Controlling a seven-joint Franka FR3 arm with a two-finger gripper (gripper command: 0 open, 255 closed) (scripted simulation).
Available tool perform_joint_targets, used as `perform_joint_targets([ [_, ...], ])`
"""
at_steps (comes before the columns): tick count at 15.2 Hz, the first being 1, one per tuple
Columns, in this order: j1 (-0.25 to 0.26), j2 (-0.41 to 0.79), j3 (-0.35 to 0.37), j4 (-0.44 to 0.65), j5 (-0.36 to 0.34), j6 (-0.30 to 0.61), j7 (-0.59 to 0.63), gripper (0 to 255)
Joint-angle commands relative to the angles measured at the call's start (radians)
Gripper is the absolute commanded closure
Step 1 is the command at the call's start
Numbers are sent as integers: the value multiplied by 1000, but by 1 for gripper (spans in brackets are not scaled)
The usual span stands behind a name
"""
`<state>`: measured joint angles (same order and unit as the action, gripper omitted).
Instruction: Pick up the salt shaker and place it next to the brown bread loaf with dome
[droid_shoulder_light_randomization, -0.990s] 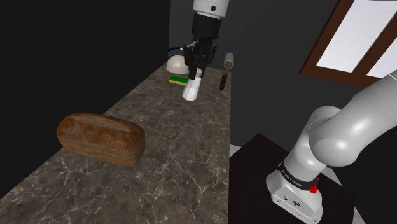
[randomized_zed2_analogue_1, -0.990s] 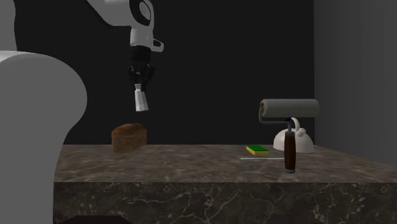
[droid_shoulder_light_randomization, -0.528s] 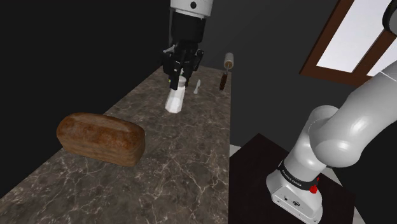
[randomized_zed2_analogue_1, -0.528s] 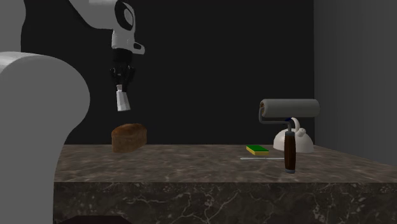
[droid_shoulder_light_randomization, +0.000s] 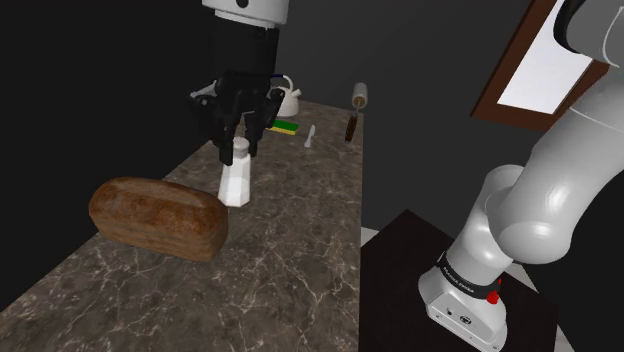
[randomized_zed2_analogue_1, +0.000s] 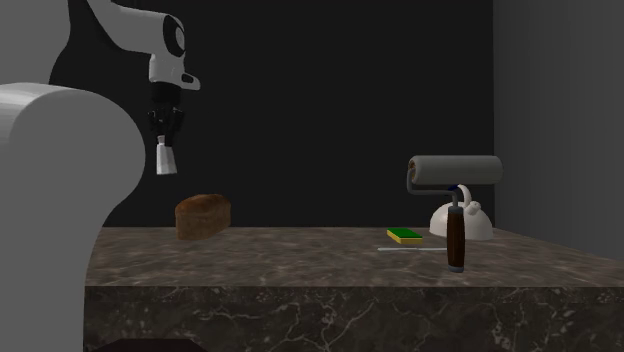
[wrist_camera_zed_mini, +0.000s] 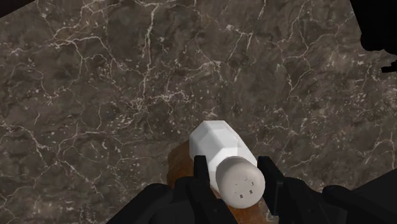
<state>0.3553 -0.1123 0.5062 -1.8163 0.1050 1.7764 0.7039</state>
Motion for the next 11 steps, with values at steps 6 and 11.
perform_joint_targets([
  [6, 11, 17, 17, -69, -6, 86, 22, 255],
  [11, 12, 22, 19, -131, -6, 153, 20, 255],
])
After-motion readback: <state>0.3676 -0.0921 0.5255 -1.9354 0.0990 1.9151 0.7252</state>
